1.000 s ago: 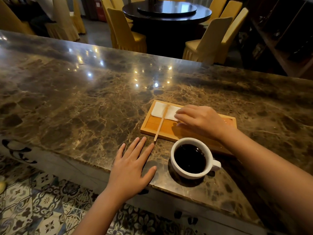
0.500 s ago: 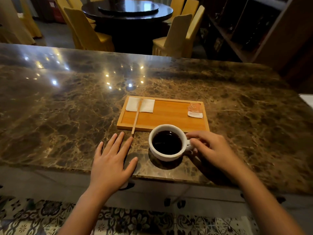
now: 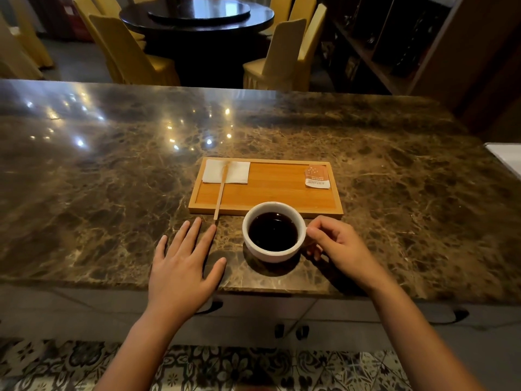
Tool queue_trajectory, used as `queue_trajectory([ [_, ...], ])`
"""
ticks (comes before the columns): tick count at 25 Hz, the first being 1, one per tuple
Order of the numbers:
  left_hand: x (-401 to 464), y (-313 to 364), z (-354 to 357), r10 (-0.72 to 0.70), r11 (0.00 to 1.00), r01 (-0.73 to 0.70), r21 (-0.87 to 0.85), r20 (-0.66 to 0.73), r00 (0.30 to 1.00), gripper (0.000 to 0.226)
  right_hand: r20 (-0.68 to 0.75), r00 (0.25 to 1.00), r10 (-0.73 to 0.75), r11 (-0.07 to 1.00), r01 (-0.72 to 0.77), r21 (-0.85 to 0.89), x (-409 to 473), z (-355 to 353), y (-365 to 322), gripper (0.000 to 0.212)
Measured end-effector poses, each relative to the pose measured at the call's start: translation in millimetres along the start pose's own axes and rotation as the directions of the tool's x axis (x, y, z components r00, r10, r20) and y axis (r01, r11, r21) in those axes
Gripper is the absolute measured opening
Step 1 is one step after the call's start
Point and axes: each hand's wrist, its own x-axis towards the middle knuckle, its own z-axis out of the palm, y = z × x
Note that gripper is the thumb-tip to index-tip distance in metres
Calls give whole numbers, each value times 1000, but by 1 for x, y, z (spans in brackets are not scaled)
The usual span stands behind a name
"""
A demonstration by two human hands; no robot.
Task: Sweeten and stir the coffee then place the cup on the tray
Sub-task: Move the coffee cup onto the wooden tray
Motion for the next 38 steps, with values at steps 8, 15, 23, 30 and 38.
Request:
queue_trajectory([
  [8, 0, 0, -1, -2, 1000, 2, -4, 9, 1000, 64, -20, 1000, -7, 1000, 6, -30, 10, -3, -12, 25],
  [15, 0, 0, -1, 4, 1000, -3, -3, 10, 1000, 64, -124, 992, 11, 997, -2, 76, 36, -20, -30, 25],
  [23, 0, 1, -2, 8, 1000, -8, -17, 2, 1000, 64, -190, 980, 49, 999, -47, 18, 89, -34, -31, 23],
  [30, 0, 0, -2, 6, 1000, -6, -15, 5, 1000, 63, -193, 979, 70, 998, -69, 10, 110, -32, -22, 23],
  [38, 0, 1, -2, 7, 1000, -7, -12, 11, 1000, 63, -149, 981, 121, 993, -122, 6, 113, -31, -11, 25],
])
